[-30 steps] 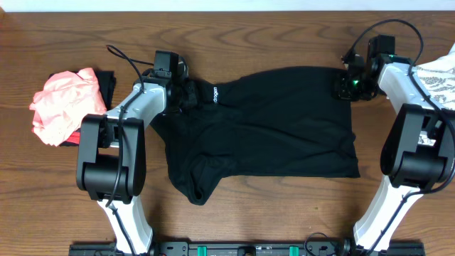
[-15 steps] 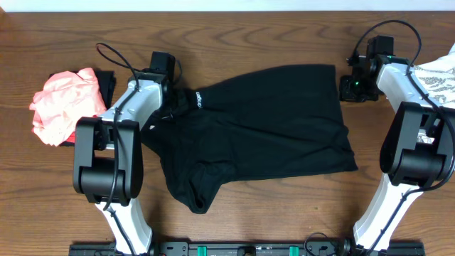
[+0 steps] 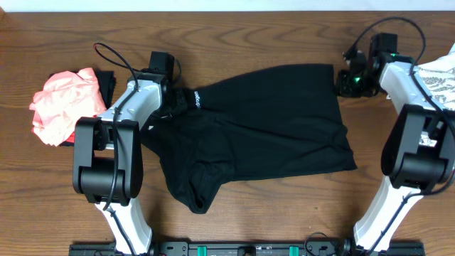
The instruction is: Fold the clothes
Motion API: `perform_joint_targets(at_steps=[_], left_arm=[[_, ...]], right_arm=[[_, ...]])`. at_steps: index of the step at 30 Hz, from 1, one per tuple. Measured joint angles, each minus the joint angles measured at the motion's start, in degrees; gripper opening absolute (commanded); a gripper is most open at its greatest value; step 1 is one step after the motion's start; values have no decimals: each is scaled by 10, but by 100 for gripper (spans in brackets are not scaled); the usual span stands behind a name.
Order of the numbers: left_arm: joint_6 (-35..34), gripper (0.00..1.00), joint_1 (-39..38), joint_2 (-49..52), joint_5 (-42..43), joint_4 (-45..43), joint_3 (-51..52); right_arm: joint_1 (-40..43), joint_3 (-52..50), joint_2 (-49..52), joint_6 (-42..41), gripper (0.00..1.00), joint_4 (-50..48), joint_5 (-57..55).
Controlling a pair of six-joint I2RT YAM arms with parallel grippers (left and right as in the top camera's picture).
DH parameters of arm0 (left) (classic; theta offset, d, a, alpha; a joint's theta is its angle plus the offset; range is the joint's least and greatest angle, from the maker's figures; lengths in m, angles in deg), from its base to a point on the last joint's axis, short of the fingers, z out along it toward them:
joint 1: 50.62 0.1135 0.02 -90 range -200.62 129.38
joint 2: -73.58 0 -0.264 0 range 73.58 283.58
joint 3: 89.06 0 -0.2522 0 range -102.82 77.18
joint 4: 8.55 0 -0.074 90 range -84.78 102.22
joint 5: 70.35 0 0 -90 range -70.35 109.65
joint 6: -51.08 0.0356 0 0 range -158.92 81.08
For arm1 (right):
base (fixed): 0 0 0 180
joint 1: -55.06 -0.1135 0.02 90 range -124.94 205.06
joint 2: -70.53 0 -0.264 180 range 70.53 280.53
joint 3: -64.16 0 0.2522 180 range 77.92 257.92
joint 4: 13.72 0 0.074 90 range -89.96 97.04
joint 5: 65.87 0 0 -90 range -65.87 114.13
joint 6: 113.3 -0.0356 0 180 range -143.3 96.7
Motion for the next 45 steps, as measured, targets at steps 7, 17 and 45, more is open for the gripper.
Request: perform_joint_targets(at_steps=[7, 17, 45], left_arm=[[-2, 27, 0, 0, -7, -5, 0], [-2, 29, 0, 0, -10, -6, 0], [-9, 63, 0, 0, 0, -31, 1]], right_arm=[[-24, 21, -30, 5, 1, -6, 16], [-89, 21, 54, 6, 1, -40, 1], [-10, 31, 74, -76, 1, -36, -47]])
